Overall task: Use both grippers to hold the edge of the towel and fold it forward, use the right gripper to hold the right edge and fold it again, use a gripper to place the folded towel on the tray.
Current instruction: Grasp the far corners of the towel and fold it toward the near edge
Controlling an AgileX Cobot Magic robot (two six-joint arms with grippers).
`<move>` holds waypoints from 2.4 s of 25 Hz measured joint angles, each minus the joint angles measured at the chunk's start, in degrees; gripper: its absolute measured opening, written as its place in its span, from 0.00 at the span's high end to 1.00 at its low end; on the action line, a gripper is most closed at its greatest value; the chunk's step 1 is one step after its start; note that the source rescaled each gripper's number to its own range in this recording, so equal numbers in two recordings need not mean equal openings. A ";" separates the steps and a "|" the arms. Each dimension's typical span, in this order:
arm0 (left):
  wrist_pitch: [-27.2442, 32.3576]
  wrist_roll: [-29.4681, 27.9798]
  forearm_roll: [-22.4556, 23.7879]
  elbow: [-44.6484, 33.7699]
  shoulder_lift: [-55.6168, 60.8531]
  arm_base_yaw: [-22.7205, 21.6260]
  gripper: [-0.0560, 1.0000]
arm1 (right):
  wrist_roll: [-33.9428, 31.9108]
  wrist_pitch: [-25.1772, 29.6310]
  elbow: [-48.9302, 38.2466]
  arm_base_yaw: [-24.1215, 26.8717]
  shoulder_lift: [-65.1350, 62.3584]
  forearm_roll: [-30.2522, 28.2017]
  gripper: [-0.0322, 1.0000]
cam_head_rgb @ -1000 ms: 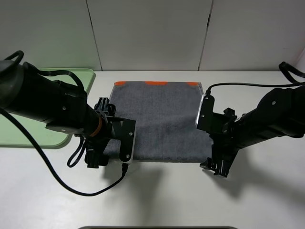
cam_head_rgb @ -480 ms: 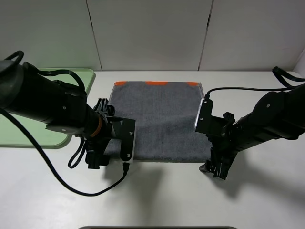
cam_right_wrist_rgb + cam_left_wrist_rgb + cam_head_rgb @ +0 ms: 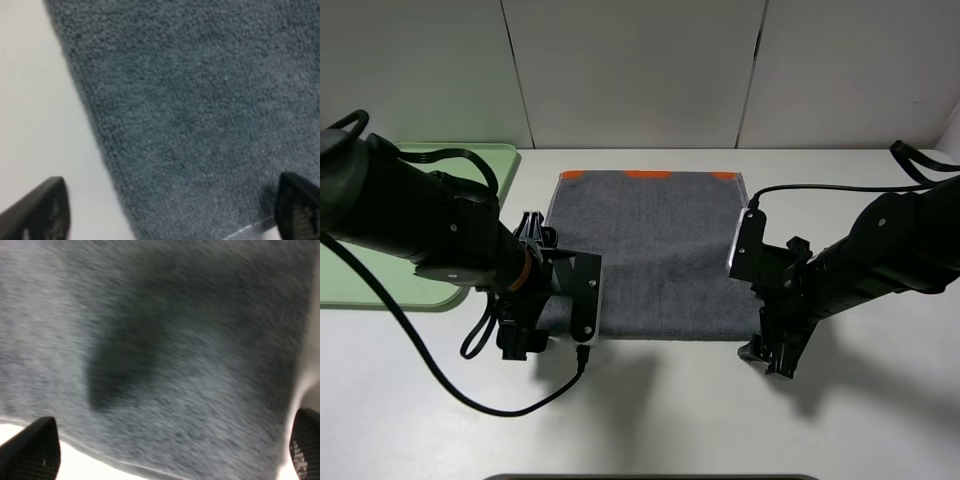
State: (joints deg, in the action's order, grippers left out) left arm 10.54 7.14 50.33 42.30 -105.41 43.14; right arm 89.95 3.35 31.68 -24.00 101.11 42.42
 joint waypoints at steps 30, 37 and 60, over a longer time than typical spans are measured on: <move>-1.98 5.54 0.00 -2.43 0.04 0.00 0.93 | -0.01 -0.82 -0.06 0.00 1.02 -0.16 0.97; -2.10 5.54 0.00 -2.43 0.04 0.00 0.94 | -0.01 -0.88 -0.11 0.00 0.71 -0.29 0.97; 8.39 4.48 -2.90 -2.56 9.58 0.06 0.95 | -3.27 5.90 -0.25 0.00 -13.65 -0.61 0.97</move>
State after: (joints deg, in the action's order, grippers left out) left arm 18.93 11.62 47.43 39.74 -95.83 43.20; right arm 86.68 9.25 31.43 -24.00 87.46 41.80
